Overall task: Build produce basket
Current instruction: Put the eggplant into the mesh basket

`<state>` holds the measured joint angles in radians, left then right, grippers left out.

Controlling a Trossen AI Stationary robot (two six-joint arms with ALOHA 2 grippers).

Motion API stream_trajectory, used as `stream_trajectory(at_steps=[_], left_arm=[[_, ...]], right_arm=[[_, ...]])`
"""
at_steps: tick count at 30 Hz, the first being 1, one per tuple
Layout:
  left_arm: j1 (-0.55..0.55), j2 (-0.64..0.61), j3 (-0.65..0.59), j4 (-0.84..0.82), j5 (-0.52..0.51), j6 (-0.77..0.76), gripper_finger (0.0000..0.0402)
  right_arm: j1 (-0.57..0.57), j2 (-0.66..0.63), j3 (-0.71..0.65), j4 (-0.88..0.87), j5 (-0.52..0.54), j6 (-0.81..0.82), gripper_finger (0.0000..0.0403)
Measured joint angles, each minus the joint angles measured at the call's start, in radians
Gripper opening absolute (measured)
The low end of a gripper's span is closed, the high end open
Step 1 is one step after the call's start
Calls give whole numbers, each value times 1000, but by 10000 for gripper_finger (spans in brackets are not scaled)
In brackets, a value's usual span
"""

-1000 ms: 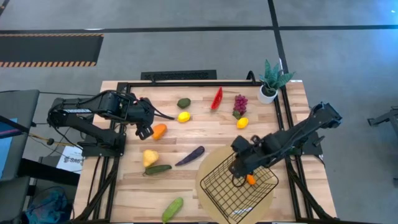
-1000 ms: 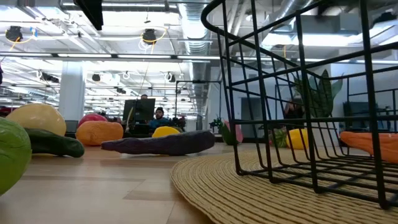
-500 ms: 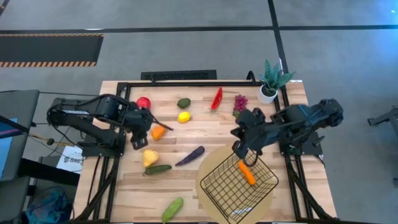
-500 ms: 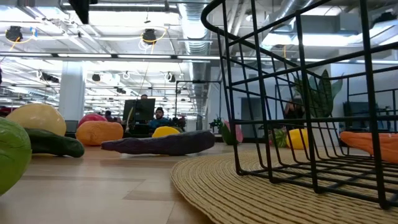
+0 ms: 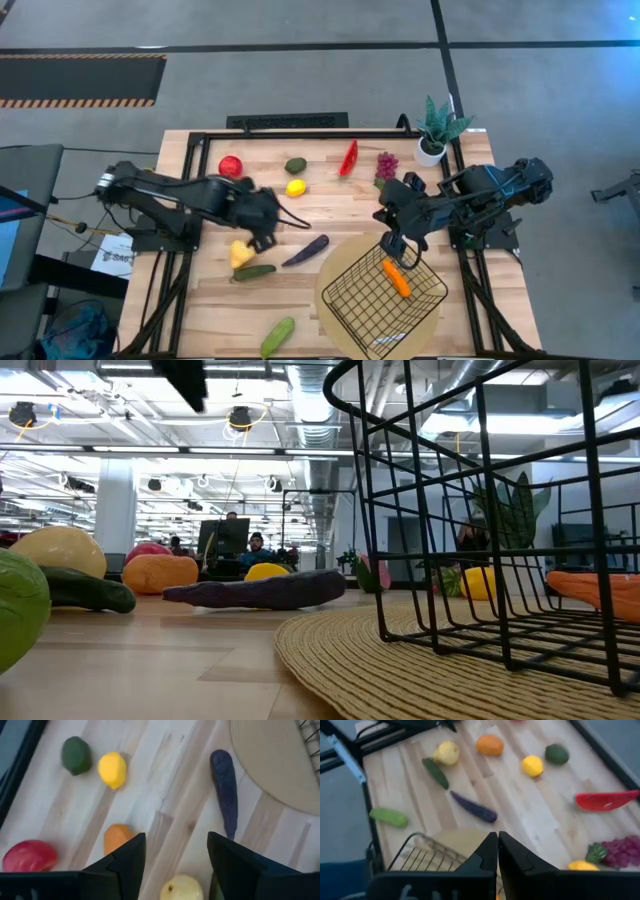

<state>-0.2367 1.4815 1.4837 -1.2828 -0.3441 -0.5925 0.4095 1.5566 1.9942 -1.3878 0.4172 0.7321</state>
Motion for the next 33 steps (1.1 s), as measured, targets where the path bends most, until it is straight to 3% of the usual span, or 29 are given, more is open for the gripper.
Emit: stream_trajectory(at_steps=[6,15,24,33], left_arm=[[34,171,0,-5,84,31,220],[65,361,-1,99,249,114,249],[75,404,-1,235,323,60,249],[70,405,-1,251,333,-46,249]], right_arm=[[15,0,0,-3,-120,-9,40],[78,-20,1,-3,-134,-34,34],[115,-60,0,4,-124,-26,25],[117,-66,0,4,-124,-26,27]])
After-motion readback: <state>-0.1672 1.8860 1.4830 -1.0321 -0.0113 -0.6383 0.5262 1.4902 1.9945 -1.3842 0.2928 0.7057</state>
